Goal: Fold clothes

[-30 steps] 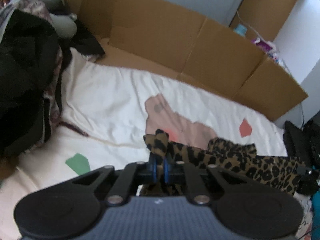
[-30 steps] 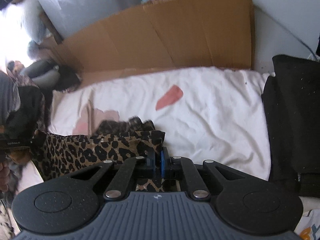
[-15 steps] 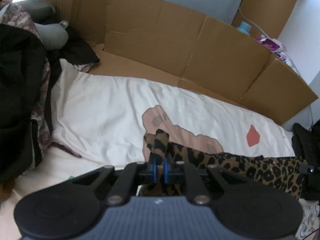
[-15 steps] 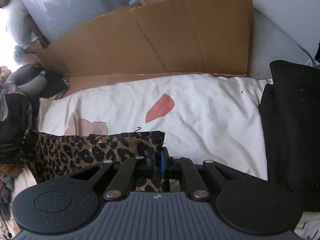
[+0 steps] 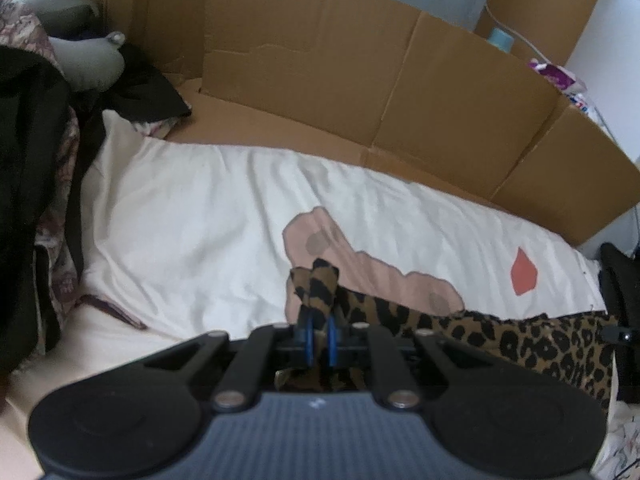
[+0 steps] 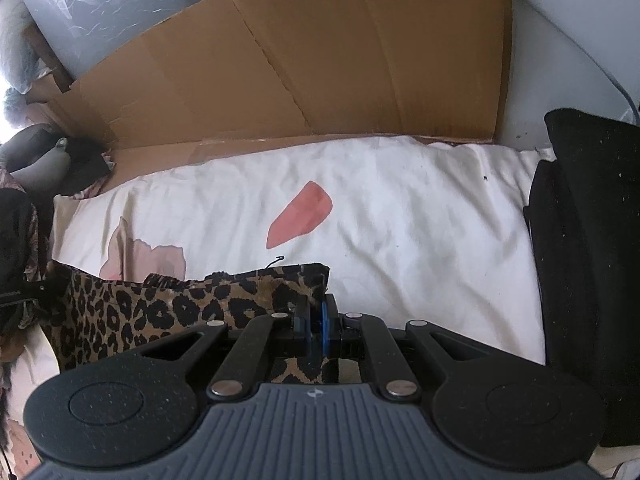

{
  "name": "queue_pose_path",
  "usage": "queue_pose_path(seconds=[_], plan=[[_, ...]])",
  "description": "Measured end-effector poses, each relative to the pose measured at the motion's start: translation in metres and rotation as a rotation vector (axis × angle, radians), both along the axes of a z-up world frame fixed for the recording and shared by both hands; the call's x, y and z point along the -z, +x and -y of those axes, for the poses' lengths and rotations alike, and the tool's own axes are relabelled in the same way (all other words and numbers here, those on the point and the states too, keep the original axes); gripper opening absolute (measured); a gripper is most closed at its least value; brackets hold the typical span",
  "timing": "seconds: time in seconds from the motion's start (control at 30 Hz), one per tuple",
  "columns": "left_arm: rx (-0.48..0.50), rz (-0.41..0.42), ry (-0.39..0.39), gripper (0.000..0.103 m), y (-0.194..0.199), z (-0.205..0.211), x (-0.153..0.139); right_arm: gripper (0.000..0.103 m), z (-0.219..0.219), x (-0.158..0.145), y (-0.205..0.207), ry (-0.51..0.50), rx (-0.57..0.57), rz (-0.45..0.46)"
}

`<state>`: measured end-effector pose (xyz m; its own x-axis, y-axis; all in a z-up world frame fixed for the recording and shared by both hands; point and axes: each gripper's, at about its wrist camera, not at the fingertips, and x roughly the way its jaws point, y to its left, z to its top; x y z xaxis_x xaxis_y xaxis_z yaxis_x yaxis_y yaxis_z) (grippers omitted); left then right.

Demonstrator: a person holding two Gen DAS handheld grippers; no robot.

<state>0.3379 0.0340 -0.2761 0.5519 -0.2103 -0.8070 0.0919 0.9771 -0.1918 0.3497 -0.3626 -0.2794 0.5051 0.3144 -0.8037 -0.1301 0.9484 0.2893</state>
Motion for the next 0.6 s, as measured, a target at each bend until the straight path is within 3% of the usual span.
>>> queue_pose_path(seconds=[0.3,0.5,0.6], plan=[[0.01,0.018,0.007,0.008,0.003,0.002,-0.002,0.003,-0.002,-0.008,-0.001,-0.004,-0.004,0.021],[0.019,-0.035,0.014,0.008,0.025,0.011,0.031,0.003,0.0,0.026,0.017,-0.025,0.036,-0.043],[0.027,-0.099,0.032,0.01,0.029,0.016,0.058,0.003,-0.006,0.042,0.021,-0.049,0.032,-0.065]])
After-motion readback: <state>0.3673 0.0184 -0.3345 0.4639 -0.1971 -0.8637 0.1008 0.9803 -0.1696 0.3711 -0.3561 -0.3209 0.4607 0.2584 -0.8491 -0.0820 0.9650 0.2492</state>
